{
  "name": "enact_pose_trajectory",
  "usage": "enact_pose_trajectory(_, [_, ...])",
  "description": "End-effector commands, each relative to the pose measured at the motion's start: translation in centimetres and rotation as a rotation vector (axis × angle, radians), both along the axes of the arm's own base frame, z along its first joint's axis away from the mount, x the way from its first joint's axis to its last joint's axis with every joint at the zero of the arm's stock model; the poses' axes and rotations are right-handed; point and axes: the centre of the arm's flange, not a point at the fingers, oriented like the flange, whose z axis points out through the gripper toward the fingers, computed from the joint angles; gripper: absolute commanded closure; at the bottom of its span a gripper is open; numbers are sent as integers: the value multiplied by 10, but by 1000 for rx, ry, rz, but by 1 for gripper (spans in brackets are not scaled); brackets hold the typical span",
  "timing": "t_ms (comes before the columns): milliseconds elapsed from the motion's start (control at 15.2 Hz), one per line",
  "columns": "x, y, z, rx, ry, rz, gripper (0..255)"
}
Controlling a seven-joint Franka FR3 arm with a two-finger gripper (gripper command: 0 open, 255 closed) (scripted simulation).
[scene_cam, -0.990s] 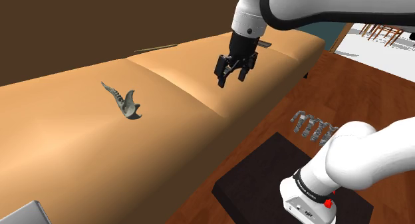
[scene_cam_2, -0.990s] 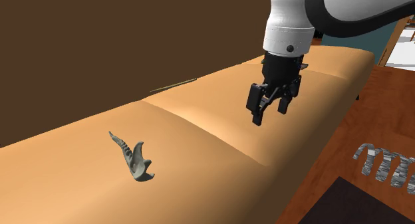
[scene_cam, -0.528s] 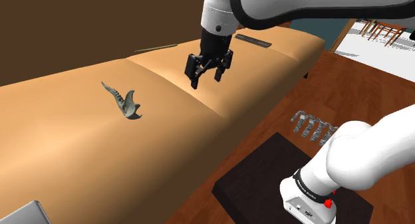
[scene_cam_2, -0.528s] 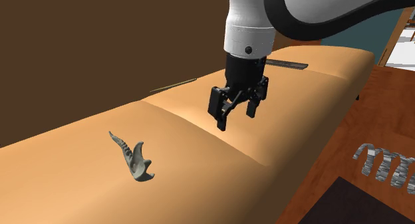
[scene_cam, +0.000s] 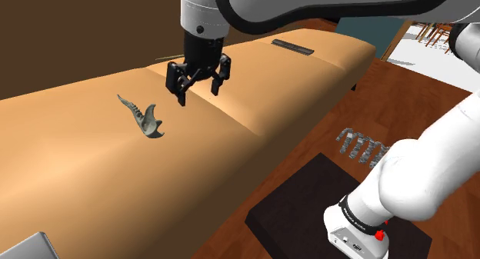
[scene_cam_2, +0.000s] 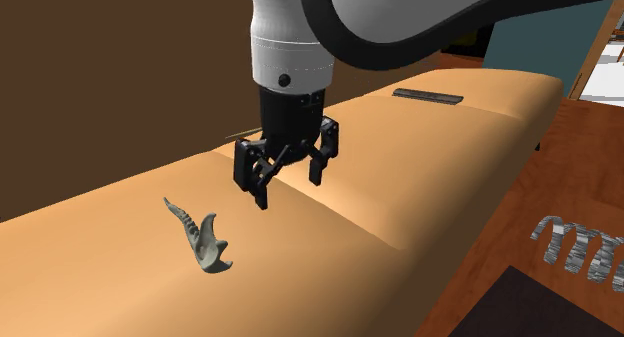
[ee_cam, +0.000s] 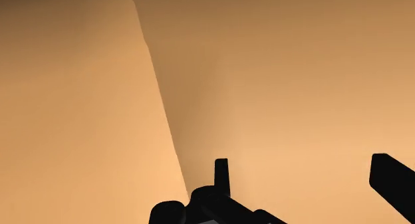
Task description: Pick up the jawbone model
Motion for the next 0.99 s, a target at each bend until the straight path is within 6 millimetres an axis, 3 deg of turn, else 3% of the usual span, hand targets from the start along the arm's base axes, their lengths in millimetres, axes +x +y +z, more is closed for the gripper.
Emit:
enact_pose_trajectory(0, [6, 28, 0, 3, -10, 9, 0])
enact_pose_trajectory(528, [27, 128, 8, 8, -50, 52, 0])
enact_pose_trajectory(924, [27, 130, -18, 8, -51, 53, 0])
